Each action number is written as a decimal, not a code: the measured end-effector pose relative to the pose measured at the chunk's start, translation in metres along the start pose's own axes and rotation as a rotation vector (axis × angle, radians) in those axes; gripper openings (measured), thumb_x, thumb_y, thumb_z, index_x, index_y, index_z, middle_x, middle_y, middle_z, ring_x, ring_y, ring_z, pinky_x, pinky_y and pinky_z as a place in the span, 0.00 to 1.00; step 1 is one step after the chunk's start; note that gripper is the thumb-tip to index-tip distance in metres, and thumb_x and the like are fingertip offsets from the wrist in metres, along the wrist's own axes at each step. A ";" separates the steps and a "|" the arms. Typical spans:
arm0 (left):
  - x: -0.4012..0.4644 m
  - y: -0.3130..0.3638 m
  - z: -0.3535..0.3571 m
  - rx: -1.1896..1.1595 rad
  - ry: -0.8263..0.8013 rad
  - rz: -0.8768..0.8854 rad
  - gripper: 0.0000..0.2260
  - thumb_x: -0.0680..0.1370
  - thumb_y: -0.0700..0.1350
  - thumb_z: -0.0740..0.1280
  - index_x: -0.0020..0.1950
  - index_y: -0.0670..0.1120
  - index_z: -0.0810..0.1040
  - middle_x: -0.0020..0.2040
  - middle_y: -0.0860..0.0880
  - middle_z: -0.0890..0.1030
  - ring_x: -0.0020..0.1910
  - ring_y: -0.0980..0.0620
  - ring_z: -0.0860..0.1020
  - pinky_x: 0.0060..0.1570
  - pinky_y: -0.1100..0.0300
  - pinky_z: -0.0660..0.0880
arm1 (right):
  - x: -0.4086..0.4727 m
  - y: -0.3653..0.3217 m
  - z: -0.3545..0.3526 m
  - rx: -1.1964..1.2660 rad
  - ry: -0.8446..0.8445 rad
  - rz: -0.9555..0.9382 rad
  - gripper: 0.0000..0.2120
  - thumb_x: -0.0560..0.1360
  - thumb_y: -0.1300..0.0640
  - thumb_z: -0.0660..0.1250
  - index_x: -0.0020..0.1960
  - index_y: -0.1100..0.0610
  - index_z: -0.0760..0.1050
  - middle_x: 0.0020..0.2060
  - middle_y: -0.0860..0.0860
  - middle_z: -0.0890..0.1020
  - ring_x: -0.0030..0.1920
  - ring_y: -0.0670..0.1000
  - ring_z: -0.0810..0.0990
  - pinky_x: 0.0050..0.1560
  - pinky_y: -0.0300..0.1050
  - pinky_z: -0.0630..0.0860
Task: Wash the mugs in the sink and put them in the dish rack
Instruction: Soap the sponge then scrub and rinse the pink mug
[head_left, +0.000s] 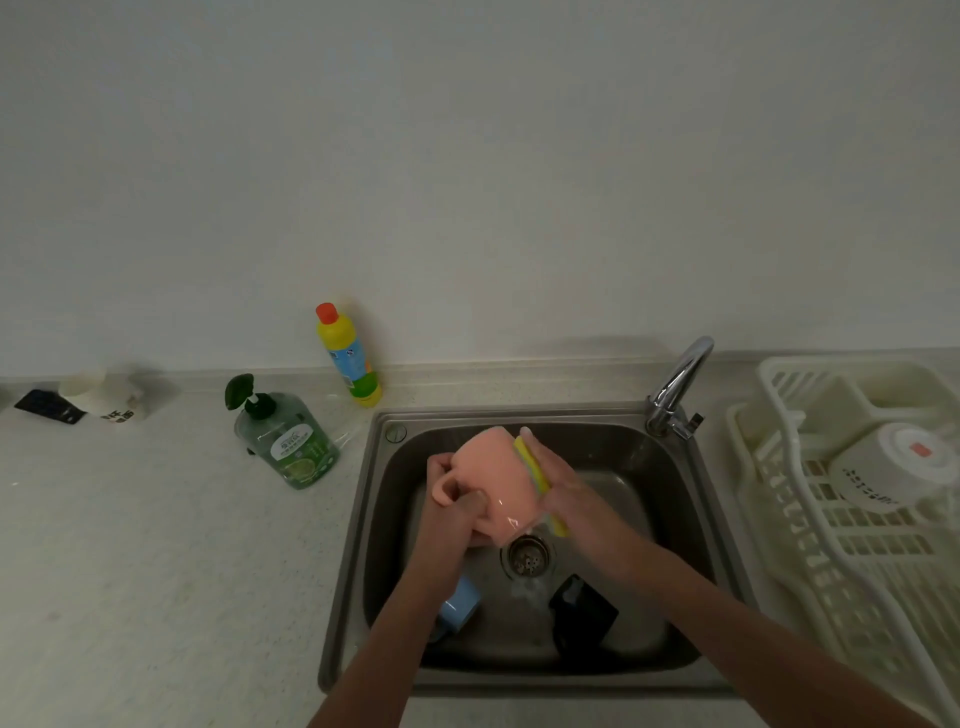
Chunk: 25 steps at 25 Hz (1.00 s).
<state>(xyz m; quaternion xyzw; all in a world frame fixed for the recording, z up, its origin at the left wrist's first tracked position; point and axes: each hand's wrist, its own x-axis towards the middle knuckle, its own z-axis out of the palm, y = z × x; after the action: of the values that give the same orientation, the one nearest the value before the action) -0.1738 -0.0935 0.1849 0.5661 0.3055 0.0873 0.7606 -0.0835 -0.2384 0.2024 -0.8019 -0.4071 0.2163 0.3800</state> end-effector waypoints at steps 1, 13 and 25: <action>0.002 0.000 0.000 0.016 0.006 0.006 0.19 0.64 0.39 0.62 0.55 0.49 0.68 0.48 0.44 0.76 0.43 0.47 0.78 0.42 0.42 0.79 | -0.006 -0.008 0.010 0.029 0.048 -0.036 0.31 0.76 0.56 0.53 0.77 0.43 0.52 0.79 0.44 0.52 0.79 0.45 0.50 0.77 0.41 0.52; -0.001 -0.011 -0.002 0.107 -0.072 0.000 0.21 0.66 0.39 0.63 0.58 0.45 0.67 0.48 0.43 0.76 0.42 0.49 0.79 0.37 0.52 0.79 | -0.020 0.003 0.027 -0.098 0.051 -0.067 0.30 0.77 0.55 0.49 0.78 0.46 0.56 0.79 0.42 0.51 0.79 0.45 0.46 0.77 0.39 0.46; -0.001 -0.024 0.012 0.131 -0.108 -0.025 0.21 0.67 0.39 0.65 0.60 0.44 0.68 0.47 0.40 0.78 0.40 0.46 0.80 0.37 0.51 0.79 | -0.004 0.023 0.022 -0.455 0.091 -0.323 0.25 0.77 0.54 0.53 0.73 0.58 0.69 0.78 0.48 0.56 0.79 0.49 0.45 0.77 0.46 0.50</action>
<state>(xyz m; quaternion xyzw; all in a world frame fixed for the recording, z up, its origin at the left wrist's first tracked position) -0.1730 -0.1119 0.1655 0.6147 0.2763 0.0269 0.7383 -0.0893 -0.2403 0.1711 -0.8003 -0.5501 0.0198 0.2377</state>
